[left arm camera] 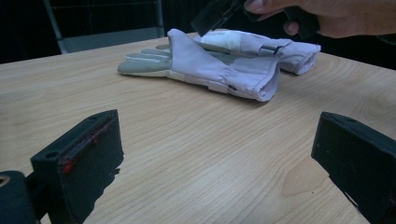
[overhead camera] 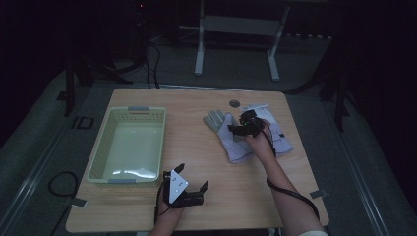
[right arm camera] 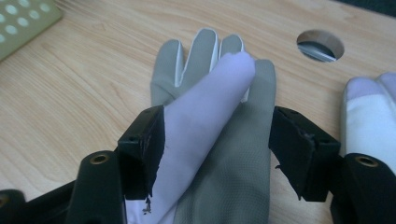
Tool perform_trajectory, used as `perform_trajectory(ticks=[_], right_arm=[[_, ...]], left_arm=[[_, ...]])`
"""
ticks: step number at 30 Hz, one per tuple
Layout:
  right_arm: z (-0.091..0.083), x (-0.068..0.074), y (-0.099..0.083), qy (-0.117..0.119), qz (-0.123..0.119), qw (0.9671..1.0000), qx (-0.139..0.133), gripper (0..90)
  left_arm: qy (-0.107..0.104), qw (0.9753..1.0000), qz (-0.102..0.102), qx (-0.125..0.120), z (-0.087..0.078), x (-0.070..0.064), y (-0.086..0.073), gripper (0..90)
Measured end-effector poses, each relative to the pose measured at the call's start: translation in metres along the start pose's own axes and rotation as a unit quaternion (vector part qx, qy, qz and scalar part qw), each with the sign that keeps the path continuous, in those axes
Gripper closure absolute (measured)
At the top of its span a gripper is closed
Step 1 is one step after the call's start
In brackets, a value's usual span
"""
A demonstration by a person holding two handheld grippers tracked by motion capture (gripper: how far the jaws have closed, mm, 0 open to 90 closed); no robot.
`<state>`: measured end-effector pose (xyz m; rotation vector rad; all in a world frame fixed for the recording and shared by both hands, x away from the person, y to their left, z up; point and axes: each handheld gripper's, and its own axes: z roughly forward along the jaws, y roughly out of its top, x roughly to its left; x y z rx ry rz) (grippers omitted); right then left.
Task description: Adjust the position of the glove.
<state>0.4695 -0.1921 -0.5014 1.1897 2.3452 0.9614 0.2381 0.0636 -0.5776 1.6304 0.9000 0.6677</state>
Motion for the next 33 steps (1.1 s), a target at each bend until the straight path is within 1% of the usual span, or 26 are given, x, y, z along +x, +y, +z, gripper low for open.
perform_trajectory(ticks=[1, 2, 3, 4, 5, 6, 7, 8, 9, 10, 13, 14, 15, 17, 18, 19, 20, 21, 23, 25, 27, 28, 29, 30, 31, 33], right_arm=[[0.005, -0.002, 0.000, -0.003, 0.004, 1.0000, 0.008, 40.3], [0.005, -0.002, 0.000, -0.003, 0.004, 1.0000, 0.008, 40.3], [0.010, -0.004, -0.002, 0.005, 0.008, 0.9997, 0.023, 41.5], [0.010, -0.004, -0.002, 0.005, 0.008, 0.9997, 0.023, 41.5], [0.016, -0.006, -0.004, 0.006, 0.009, 0.9994, 0.034, 44.2], [0.016, -0.006, -0.004, 0.006, 0.009, 0.9994, 0.034, 44.2], [0.020, -0.008, -0.007, 0.013, 0.017, 0.9988, 0.045, 44.6], [0.020, -0.008, -0.007, 0.013, 0.017, 0.9988, 0.045, 44.6], [0.025, -0.009, -0.010, 0.014, 0.022, 0.9979, 0.060, 47.3], [0.027, -0.009, -0.011, 0.013, 0.023, 0.9974, 0.067, 47.4], [0.031, -0.009, -0.013, 0.011, 0.025, 0.9967, 0.076, 48.9], [0.032, -0.010, -0.013, 0.013, 0.030, 0.9962, 0.080, 50.3], [0.034, -0.011, -0.013, 0.021, 0.039, 0.9951, 0.088, 55.7], [0.034, -0.009, -0.013, 0.024, 0.036, 0.9953, 0.087, 61.0], [0.034, -0.008, -0.013, 0.025, 0.032, 0.9954, 0.087, 66.0], [0.034, -0.008, -0.013, 0.031, 0.035, 0.9951, 0.088, 71.2], [0.033, -0.008, -0.013, 0.031, 0.036, 0.9950, 0.088, 75.3], [0.032, -0.008, -0.014, 0.031, 0.045, 0.9946, 0.088, 80.7], [0.030, -0.008, -0.014, 0.040, 0.058, 0.9940, 0.083, 84.1], [0.024, -0.006, -0.012, 0.041, 0.073, 0.9935, 0.077, 85.5], [0.018, -0.002, -0.009, 0.038, 0.076, 0.9940, 0.068, 85.8], [0.014, 0.000, -0.008, 0.037, 0.086, 0.9934, 0.066, 85.9], [0.011, 0.002, -0.006, 0.039, 0.093, 0.9930, 0.062, 86.0], [0.008, 0.005, -0.005, 0.039, 0.096, 0.9928, 0.060, 86.0], [0.004, 0.008, -0.003, 0.034, 0.101, 0.9926, 0.059, 86.0], [-0.004, 0.017, 0.003, 0.025, 0.103, 0.9928, 0.055, 86.1]], left_arm=[[-0.001, 1.0000, -0.002, 0.000, 0.000, 0.000, 0.000, 2.3], [-0.001, 1.0000, -0.002, 0.000, 0.000, 0.000, 0.000, 2.3], [-0.001, 1.0000, -0.002, 0.000, 0.000, 0.000, 0.000, 2.3], [-0.001, 1.0000, -0.002, 0.000, 0.000, 0.000, 0.000, 2.3], [-0.002, 1.0000, -0.001, 0.000, 0.000, 0.000, 0.000, 2.3], [-0.002, 1.0000, 0.000, -0.001, 0.000, 0.000, 0.000, 2.3], [-0.004, 1.0000, 0.002, 0.000, 0.000, 0.000, 0.000, 2.3], [-0.004, 1.0000, 0.002, 0.000, 0.000, 0.000, 0.000, 2.3], [-0.004, 1.0000, 0.005, 0.000, 0.000, -0.001, 0.000, 2.3], [-0.004, 1.0000, 0.005, 0.001, 0.000, -0.001, 0.000, 2.3], [-0.004, 1.0000, 0.005, 0.000, 0.000, -0.001, 0.000, 2.3], [-0.005, 1.0000, 0.004, 0.000, 0.000, -0.001, 0.000, 2.3], [-0.006, 1.0000, 0.004, 0.000, 0.000, -0.001, 0.000, 2.3], [-0.010, 0.9999, 0.001, -0.001, 0.000, 0.000, 0.000, 2.3], [-0.010, 0.9999, 0.003, 0.000, 0.000, 0.000, 0.000, 2.3], [-0.010, 0.9999, 0.003, 0.000, 0.000, -0.001, 0.000, 2.3], [-0.010, 0.9999, 0.003, 0.000, 0.000, -0.001, 0.000, 2.4], [-0.009, 0.9999, 0.004, 0.000, 0.000, -0.001, 0.000, 2.3], [-0.009, 1.0000, 0.003, 0.000, 0.000, -0.001, 0.000, 2.3], [-0.009, 1.0000, 0.002, 0.000, 0.000, 0.000, 0.000, 2.3], [-0.009, 1.0000, 0.000, 0.000, 0.000, 0.000, 0.000, 2.3], [-0.009, 1.0000, 0.000, 0.000, 0.000, 0.000, 0.000, 2.3], [-0.009, 1.0000, -0.001, 0.000, 0.000, 0.000, 0.000, 2.4], [-0.009, 1.0000, 0.000, 0.000, 0.000, 0.000, 0.000, 2.4], [-0.009, 1.0000, -0.001, 0.001, 0.000, 0.000, 0.000, 2.3], [-0.011, 0.9999, -0.002, -0.001, 0.000, 0.000, 0.000, 2.3]])
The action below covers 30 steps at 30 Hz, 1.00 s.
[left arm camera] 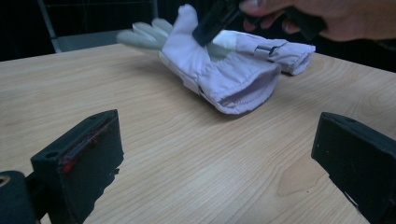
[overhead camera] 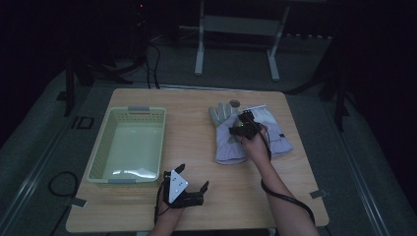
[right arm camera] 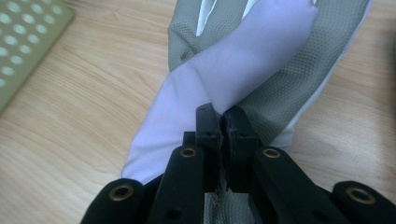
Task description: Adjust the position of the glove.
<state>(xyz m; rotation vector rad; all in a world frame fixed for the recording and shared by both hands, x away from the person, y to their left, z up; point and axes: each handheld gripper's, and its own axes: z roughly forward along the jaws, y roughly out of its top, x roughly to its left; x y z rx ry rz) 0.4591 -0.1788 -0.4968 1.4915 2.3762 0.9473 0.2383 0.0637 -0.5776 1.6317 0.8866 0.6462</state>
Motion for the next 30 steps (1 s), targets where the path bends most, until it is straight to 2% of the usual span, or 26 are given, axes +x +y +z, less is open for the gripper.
perform_trajectory(ticks=[6, 7, 9, 15, 18, 26, 30], right_arm=[[-0.019, 0.018, 0.003, -0.011, 0.016, 0.9996, -0.022, 86.1], [-0.026, 0.028, 0.002, -0.022, 0.011, 0.9993, -0.027, 86.1], [-0.031, 0.032, -0.001, -0.017, 0.022, 0.9991, -0.032, 86.1], [-0.037, 0.041, -0.011, -0.011, 0.027, 0.9988, -0.040, 86.0], [-0.032, 0.044, -0.017, -0.012, 0.030, 0.9988, -0.036, 86.1], [-0.003, 0.045, -0.025, -0.011, 0.027, 0.9996, -0.004, 86.0], [0.010, 0.042, -0.027, -0.023, 0.031, 0.9992, 0.008, 86.0]], left_arm=[[0.001, 1.0000, 0.000, 0.000, 0.000, 0.000, 0.000, 2.3], [0.001, 1.0000, 0.001, 0.001, 0.000, 0.000, 0.000, 2.4], [0.001, 1.0000, 0.002, 0.002, 0.000, 0.000, 0.000, 2.3], [-0.006, 1.0000, -0.001, 0.000, 0.000, 0.000, 0.000, 2.3], [-0.005, 1.0000, 0.001, 0.001, 0.000, 0.000, 0.000, 2.3], [-0.004, 1.0000, 0.003, 0.001, 0.000, -0.001, 0.000, 2.3], [-0.004, 1.0000, 0.001, 0.001, 0.000, 0.000, 0.000, 2.3]])
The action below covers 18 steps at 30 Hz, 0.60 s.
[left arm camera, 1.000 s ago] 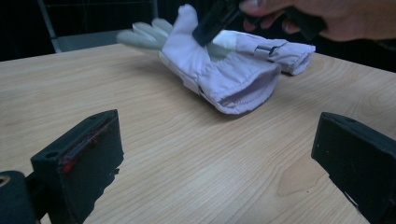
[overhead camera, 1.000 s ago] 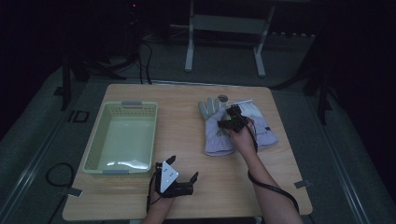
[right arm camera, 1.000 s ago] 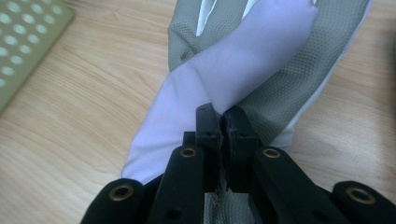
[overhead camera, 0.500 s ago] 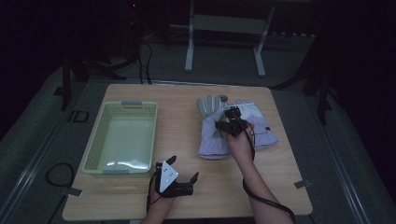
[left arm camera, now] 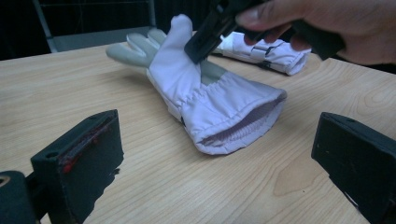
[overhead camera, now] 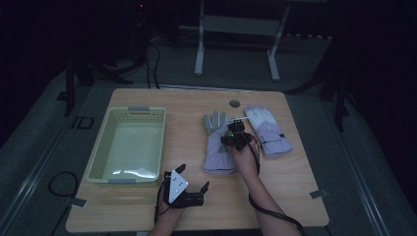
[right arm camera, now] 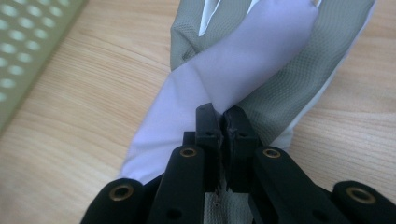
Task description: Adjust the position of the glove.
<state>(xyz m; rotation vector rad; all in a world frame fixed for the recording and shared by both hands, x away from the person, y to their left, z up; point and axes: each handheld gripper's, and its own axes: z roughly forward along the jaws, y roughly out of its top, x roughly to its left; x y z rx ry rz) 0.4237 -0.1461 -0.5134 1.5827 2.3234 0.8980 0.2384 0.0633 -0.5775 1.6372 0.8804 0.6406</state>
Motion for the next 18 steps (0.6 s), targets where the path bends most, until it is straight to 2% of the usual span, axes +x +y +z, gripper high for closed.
perform_trajectory(ticks=[3, 8, 11, 15, 18], right_arm=[[0.012, -0.003, -0.004, -0.005, 0.000, 0.9999, 0.011, 85.4], [0.012, -0.007, -0.004, 0.002, 0.007, 0.9999, 0.013, 79.7], [0.004, -0.006, -0.001, 0.000, -0.004, 0.9999, 0.012, 78.1], [-0.010, -0.004, 0.004, 0.007, -0.027, 0.9996, -0.002, 63.4], [-0.022, -0.006, 0.007, 0.001, -0.056, 0.9984, -0.010, 56.7]], left_arm=[[0.000, 1.0000, 0.000, 0.000, 0.000, 0.000, 0.000, 2.3], [-0.001, 1.0000, -0.002, 0.000, 0.000, 0.000, 0.000, 2.3], [-0.001, 1.0000, -0.002, 0.000, 0.000, 0.000, 0.000, 2.3], [-0.002, 1.0000, -0.005, -0.001, 0.000, 0.001, 0.000, 2.3], [-0.002, 1.0000, -0.004, 0.000, 0.000, 0.001, 0.000, 2.3]])
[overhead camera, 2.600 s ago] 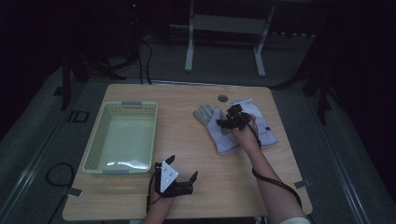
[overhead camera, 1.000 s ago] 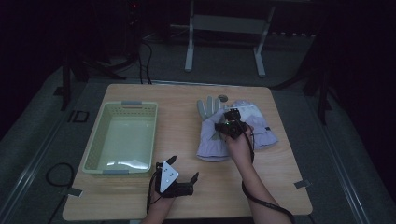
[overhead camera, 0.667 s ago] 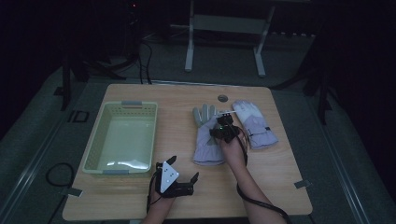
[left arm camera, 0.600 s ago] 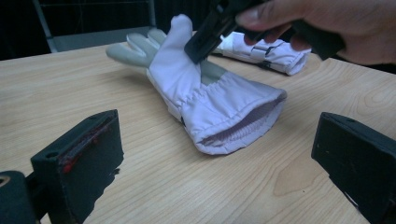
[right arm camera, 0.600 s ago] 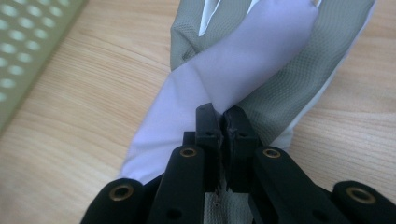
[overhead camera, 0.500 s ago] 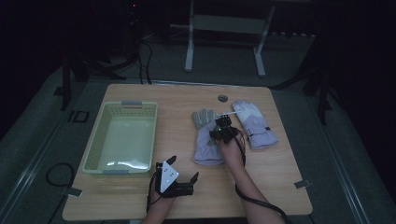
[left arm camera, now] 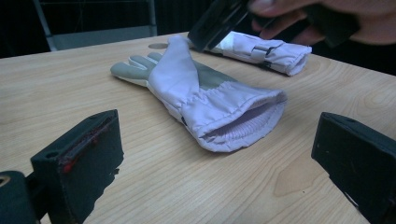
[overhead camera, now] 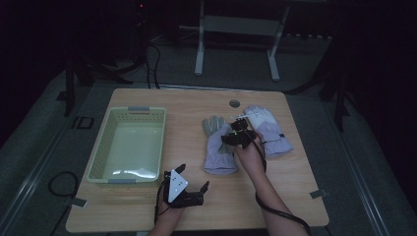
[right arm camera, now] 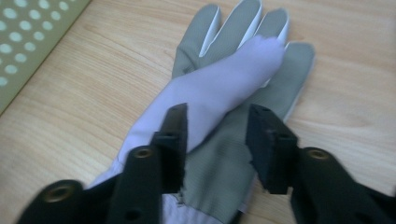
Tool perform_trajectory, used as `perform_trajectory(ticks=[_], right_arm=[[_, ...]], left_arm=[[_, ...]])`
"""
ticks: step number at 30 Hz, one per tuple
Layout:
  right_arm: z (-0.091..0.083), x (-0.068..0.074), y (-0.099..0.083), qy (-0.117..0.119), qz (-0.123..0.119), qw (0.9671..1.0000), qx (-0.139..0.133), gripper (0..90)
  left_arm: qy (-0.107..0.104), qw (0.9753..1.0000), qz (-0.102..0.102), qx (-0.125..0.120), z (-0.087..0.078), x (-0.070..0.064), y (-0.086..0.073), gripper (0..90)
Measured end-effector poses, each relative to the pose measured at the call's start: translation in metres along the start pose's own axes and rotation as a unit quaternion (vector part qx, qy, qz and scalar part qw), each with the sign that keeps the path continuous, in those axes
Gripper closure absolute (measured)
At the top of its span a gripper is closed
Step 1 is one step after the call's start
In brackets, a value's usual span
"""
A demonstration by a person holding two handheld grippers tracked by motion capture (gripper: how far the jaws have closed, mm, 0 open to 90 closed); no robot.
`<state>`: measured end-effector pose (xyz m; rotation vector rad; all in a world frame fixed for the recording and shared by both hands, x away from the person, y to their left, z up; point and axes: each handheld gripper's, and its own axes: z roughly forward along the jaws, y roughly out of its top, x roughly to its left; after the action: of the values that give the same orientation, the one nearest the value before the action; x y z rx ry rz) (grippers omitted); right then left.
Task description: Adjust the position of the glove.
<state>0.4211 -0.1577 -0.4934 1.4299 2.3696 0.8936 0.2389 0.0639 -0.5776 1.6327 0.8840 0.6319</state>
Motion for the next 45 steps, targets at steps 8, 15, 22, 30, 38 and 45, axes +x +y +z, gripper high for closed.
perform_trajectory(ticks=[8, 15, 22, 30, 38, 45], right_arm=[[-0.033, -0.024, 0.001, -0.014, -0.031, 0.9989, -0.033, 48.9], [-0.048, -0.056, -0.004, -0.026, -0.036, 0.9980, -0.045, 47.7], [-0.054, -0.086, -0.010, -0.035, -0.048, 0.9967, -0.056, 47.7], [-0.059, -0.125, -0.019, -0.042, -0.042, 0.9960, -0.067, 48.7], [-0.047, -0.152, -0.025, -0.050, -0.051, 0.9953, -0.064, 43.2], [-0.032, -0.166, -0.023, -0.045, -0.052, 0.9957, -0.062, 41.6]], left_arm=[[0.000, 1.0000, 0.000, 0.000, 0.000, 0.000, 0.000, 2.3], [0.001, 1.0000, -0.004, 0.001, 0.000, 0.000, 0.000, 2.3], [0.001, 1.0000, -0.005, 0.000, 0.000, 0.000, 0.000, 2.3], [0.004, 1.0000, 0.003, 0.000, 0.000, -0.001, 0.000, 2.3], [0.003, 1.0000, 0.002, 0.001, 0.000, -0.001, 0.000, 2.3], [0.003, 1.0000, -0.001, 0.001, 0.000, 0.000, 0.000, 2.3]])
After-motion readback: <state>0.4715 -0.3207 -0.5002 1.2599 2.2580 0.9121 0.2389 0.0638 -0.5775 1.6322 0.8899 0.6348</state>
